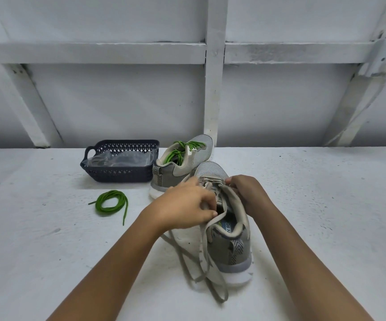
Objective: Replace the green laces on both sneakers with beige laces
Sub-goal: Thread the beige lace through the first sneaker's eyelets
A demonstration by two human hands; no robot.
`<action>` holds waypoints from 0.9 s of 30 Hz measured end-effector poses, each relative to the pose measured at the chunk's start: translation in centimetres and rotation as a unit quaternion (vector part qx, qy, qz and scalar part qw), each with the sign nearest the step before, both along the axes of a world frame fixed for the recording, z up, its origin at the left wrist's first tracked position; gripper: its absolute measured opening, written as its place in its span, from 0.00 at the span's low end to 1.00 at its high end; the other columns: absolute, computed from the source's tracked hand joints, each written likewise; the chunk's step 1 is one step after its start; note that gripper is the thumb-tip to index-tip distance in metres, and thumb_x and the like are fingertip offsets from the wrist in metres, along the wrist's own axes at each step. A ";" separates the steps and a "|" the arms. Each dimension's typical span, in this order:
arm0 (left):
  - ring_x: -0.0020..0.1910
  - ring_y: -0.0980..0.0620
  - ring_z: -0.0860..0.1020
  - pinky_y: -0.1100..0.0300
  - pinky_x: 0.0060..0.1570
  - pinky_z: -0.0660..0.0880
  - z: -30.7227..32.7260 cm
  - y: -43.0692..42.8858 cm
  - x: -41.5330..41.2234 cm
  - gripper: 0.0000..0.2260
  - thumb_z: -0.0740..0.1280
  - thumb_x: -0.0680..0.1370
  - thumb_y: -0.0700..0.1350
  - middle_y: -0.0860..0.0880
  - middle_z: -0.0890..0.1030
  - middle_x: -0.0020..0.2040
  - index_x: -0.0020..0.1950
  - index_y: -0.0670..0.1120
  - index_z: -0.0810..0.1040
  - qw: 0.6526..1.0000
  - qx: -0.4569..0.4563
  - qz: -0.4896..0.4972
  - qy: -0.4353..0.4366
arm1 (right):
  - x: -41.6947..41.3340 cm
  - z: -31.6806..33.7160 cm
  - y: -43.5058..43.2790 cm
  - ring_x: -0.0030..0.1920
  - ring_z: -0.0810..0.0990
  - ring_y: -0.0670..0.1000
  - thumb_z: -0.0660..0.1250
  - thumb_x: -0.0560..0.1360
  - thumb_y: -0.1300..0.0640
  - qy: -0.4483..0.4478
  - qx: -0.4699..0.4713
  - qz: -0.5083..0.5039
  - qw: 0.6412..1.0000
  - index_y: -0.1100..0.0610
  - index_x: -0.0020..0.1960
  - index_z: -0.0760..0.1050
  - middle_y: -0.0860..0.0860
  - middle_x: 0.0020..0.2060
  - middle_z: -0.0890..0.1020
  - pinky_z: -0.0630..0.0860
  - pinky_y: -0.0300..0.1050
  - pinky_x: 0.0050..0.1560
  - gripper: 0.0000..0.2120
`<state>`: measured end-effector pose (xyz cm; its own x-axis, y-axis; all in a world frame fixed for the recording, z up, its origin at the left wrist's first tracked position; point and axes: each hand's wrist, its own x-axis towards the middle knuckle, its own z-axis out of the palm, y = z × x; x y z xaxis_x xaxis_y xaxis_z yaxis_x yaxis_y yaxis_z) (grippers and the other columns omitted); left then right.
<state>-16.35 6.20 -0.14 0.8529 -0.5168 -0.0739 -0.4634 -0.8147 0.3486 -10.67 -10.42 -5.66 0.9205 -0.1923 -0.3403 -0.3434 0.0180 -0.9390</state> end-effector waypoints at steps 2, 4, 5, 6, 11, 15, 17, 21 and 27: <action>0.49 0.54 0.70 0.61 0.48 0.68 0.3 0.0 -0.3 0.07 0.64 0.76 0.48 0.56 0.69 0.44 0.54 0.53 0.78 1.000 -0.007 -0.008 -0.003 | 0.0 -0.1 0.0 0.31 0.72 0.50 0.57 0.73 0.69 0.000 0.003 -0.003 1.000 0.63 0.39 0.76 0.55 0.29 0.74 0.67 0.41 0.32 0.10; 0.42 0.55 0.71 0.62 0.39 0.67 0.7 0.0 -0.4 0.07 0.63 0.75 0.44 0.57 0.71 0.38 0.51 0.52 0.77 1.000 -0.013 0.002 -0.015 | 0.1 -0.2 0.0 0.32 0.73 0.50 0.57 0.73 0.69 0.001 0.009 -0.004 1.000 0.63 0.41 0.77 0.56 0.31 0.75 0.68 0.41 0.33 0.10; 0.39 0.55 0.71 0.63 0.35 0.66 0.9 -0.1 -0.5 0.06 0.63 0.75 0.43 0.56 0.72 0.36 0.49 0.53 0.76 1.000 -0.018 0.008 -0.014 | 0.1 -0.2 0.0 0.32 0.73 0.50 0.58 0.73 0.69 0.001 0.015 -0.005 1.000 0.63 0.40 0.78 0.56 0.31 0.76 0.68 0.41 0.33 0.10; 0.35 0.56 0.71 0.64 0.32 0.65 1.1 -0.1 -0.5 0.06 0.63 0.74 0.42 0.56 0.72 0.34 0.46 0.53 0.75 1.000 -0.023 0.010 -0.011 | 0.2 -0.2 0.0 0.32 0.74 0.50 0.58 0.72 0.69 0.000 0.018 -0.005 1.000 0.63 0.40 0.78 0.56 0.32 0.76 0.69 0.41 0.33 0.10; 0.31 0.54 0.73 0.60 0.37 0.71 3.2 0.8 0.0 0.10 0.61 0.75 0.35 0.52 0.76 0.32 0.41 0.48 0.77 0.966 -0.240 0.029 0.094 | -0.5 0.2 -0.1 0.32 0.71 0.49 0.57 0.74 0.69 -0.037 0.021 0.001 0.999 0.61 0.39 0.76 0.55 0.32 0.75 0.68 0.39 0.32 0.11; 0.30 0.52 0.78 0.59 0.34 0.79 6.3 2.2 0.6 0.13 0.54 0.78 0.31 0.48 0.78 0.30 0.41 0.40 0.76 0.819 -0.530 0.034 0.216 | -1.3 1.9 -0.4 0.36 0.72 0.49 0.59 0.78 0.63 -0.126 -0.025 0.019 0.992 0.59 0.42 0.77 0.53 0.36 0.75 0.70 0.38 0.35 0.09; 0.33 0.52 0.81 0.60 0.34 0.79 7.9 2.7 0.8 0.11 0.56 0.75 0.35 0.46 0.82 0.36 0.44 0.40 0.78 0.746 -0.605 0.017 0.278 | -2.2 3.7 -0.5 0.34 0.72 0.48 0.61 0.79 0.58 -0.186 -0.024 0.070 0.980 0.58 0.42 0.80 0.52 0.34 0.74 0.71 0.38 0.35 0.12; 0.48 0.49 0.83 0.57 0.44 0.81 10.0 2.7 1.7 0.16 0.56 0.72 0.39 0.41 0.83 0.51 0.55 0.37 0.76 0.677 -0.649 -0.007 0.346 | -4.7 7.7 0.2 0.32 0.70 0.45 0.63 0.74 0.43 -0.210 -0.034 0.316 0.924 0.53 0.51 0.81 0.49 0.32 0.73 0.69 0.37 0.33 0.17; 0.54 0.48 0.81 0.53 0.50 0.79 10.0 1.8 3.7 0.15 0.51 0.78 0.38 0.40 0.81 0.55 0.56 0.37 0.75 0.660 -0.668 0.021 0.342 | -5.6 7.7 3.3 0.29 0.67 0.46 0.64 0.78 0.54 -0.226 -0.143 0.406 0.874 0.56 0.58 0.79 0.45 0.28 0.71 0.65 0.40 0.31 0.12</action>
<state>-12.64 7.97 9.84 0.8712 -0.4884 0.0490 0.1885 0.4251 0.8853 -16.23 -7.13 2.02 0.8205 0.5696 0.0478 0.2726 -0.3165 -0.9086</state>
